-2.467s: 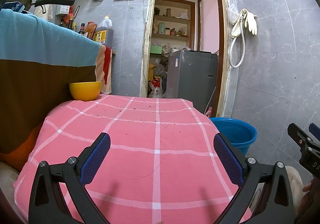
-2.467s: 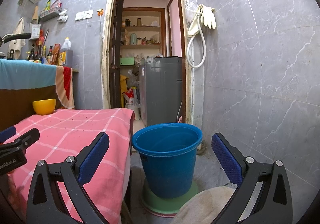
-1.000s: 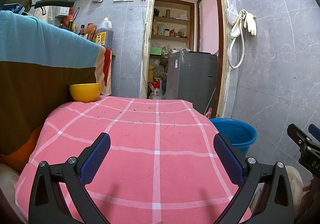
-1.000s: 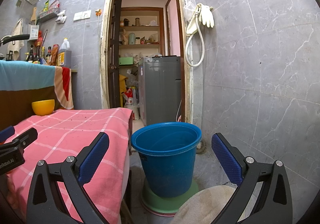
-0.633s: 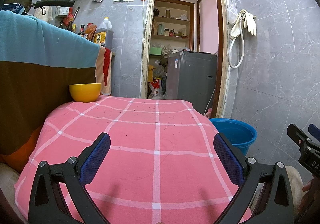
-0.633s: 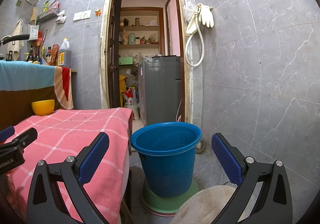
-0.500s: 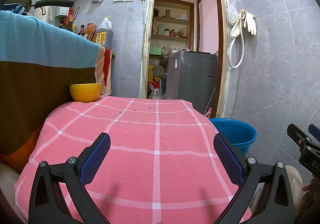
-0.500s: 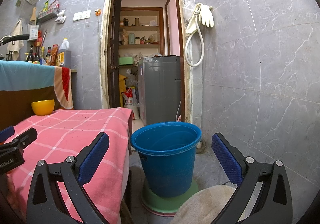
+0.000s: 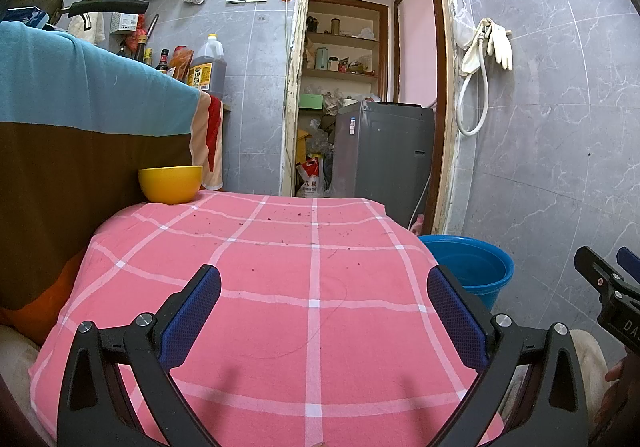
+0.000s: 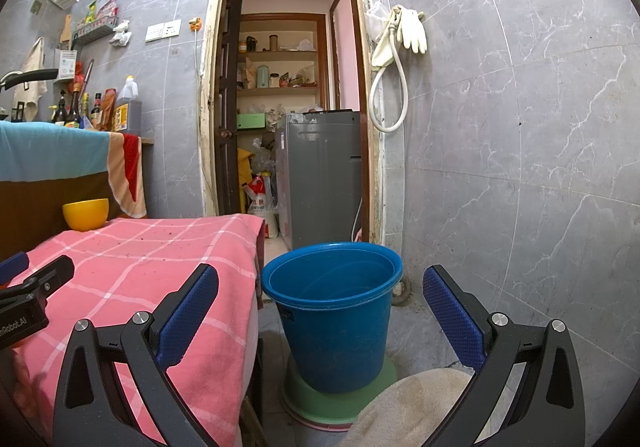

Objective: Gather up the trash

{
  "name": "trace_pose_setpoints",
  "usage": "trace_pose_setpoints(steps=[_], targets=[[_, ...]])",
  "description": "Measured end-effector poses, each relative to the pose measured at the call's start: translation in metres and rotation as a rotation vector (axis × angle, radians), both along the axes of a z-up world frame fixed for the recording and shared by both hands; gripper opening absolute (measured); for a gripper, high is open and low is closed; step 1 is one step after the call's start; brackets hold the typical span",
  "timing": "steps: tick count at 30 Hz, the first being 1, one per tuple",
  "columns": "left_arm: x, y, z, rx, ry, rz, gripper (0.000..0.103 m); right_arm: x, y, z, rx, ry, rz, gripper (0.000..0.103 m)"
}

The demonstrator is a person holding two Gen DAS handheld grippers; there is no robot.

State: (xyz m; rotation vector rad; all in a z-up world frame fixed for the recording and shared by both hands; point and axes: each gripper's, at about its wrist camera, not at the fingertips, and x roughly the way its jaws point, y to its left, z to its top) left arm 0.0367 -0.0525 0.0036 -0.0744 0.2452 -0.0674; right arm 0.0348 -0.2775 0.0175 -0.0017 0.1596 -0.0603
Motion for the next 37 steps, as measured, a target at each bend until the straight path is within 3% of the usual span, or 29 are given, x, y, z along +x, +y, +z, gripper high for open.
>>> trace_pose_setpoints(steps=[37], targets=[[-0.0012,0.0064,0.0011,0.009,0.009,0.041,0.101,-0.0007,0.0023,0.0004,0.001,0.003,-0.002,0.103]])
